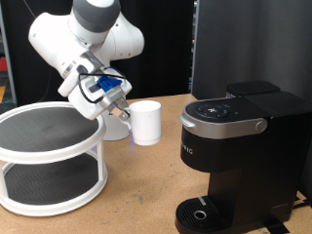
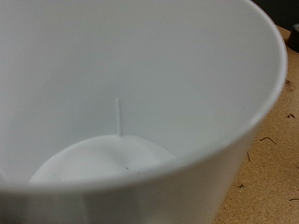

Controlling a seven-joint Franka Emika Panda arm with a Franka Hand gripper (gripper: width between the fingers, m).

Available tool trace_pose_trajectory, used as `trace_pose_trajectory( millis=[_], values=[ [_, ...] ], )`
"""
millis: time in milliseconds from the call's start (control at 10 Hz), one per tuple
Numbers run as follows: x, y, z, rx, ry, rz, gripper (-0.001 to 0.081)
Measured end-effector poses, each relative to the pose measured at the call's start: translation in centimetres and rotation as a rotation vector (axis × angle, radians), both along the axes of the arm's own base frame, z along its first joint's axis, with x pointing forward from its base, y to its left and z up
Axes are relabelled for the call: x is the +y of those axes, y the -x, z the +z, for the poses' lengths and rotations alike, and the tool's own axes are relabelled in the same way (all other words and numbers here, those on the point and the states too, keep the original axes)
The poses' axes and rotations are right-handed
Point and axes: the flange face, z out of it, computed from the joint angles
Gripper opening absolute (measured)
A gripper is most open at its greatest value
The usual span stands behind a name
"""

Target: Make a cup of coffee with the keurig machine

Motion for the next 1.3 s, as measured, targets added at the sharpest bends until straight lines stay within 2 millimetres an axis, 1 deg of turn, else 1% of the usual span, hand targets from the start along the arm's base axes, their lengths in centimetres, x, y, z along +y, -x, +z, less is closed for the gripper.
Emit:
trace_pose_trajectory(
  millis=[600,900,1300],
  values=[
    [1.9,-0.6,-4.1,0.024,0.039,-0.014,0.0076],
    [2.3,-0.5,-5.9,0.032,0.052,-0.018,0.0076],
    [2.3,-0.6,-8.0,0.049,0.074,-0.03,0.0076]
  ],
)
